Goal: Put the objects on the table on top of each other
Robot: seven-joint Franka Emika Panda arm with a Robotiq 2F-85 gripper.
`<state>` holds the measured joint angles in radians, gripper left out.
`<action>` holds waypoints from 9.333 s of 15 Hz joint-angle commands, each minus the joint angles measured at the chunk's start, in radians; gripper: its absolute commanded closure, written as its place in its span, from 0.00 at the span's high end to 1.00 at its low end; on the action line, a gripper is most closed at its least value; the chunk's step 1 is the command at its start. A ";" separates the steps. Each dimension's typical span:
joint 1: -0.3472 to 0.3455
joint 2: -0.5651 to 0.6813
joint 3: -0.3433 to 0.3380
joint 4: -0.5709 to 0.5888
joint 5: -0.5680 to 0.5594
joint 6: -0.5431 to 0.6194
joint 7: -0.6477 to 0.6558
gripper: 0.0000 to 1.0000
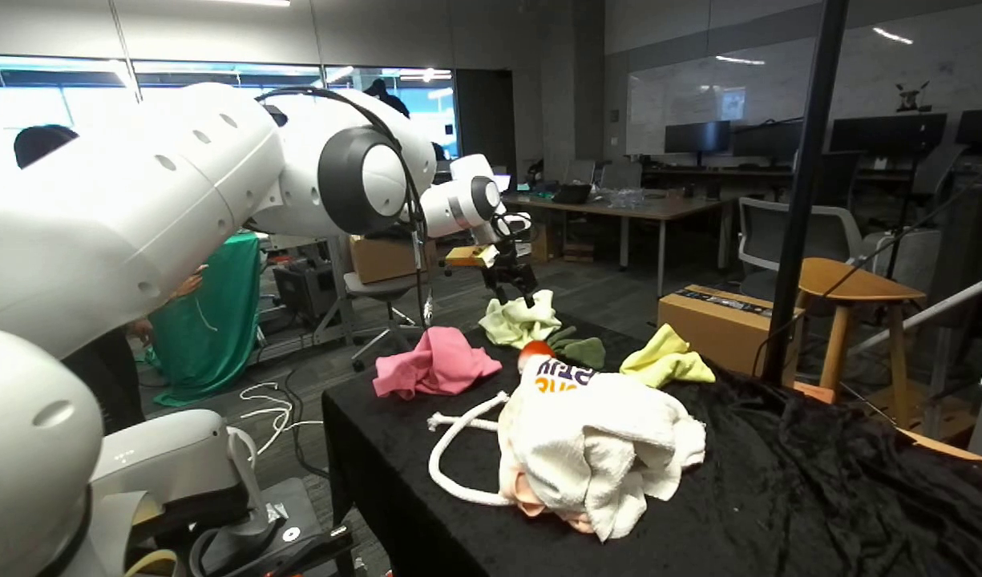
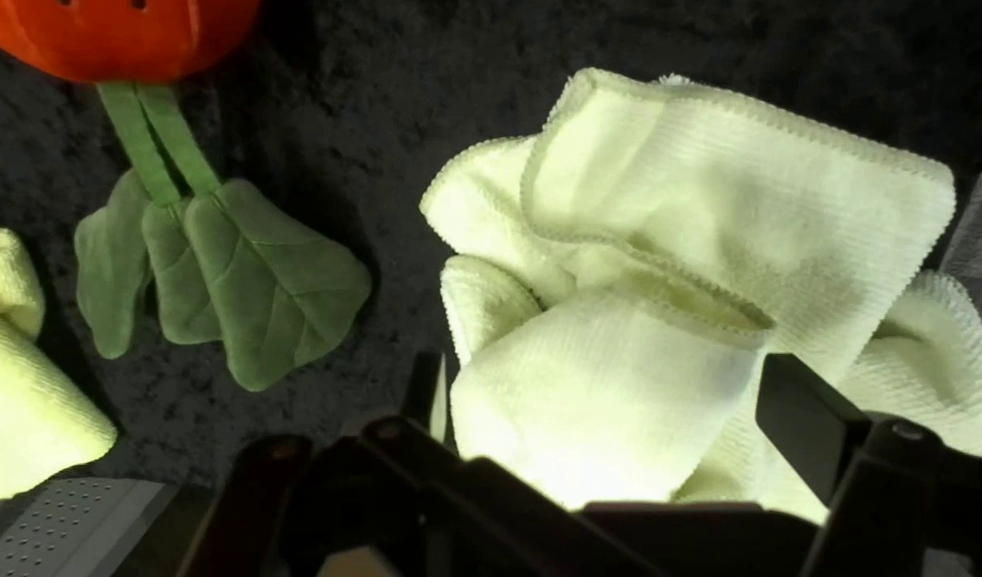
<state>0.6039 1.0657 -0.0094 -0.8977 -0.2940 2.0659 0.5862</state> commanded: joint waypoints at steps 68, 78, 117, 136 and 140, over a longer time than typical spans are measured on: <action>-0.531 -0.983 0.045 -0.908 0.288 -0.291 -0.359 0.04; -0.558 -0.987 0.036 -1.123 0.290 -0.249 -0.386 0.04; -0.427 -0.287 0.040 -0.386 0.225 0.091 -0.271 1.00; -0.434 -0.023 -0.013 -0.102 0.245 0.047 -0.204 0.58; -0.438 -0.031 -0.009 -0.093 0.263 0.019 -0.208 0.28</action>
<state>0.1646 1.0193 -0.0146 -1.0464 -0.0566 2.1296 0.3764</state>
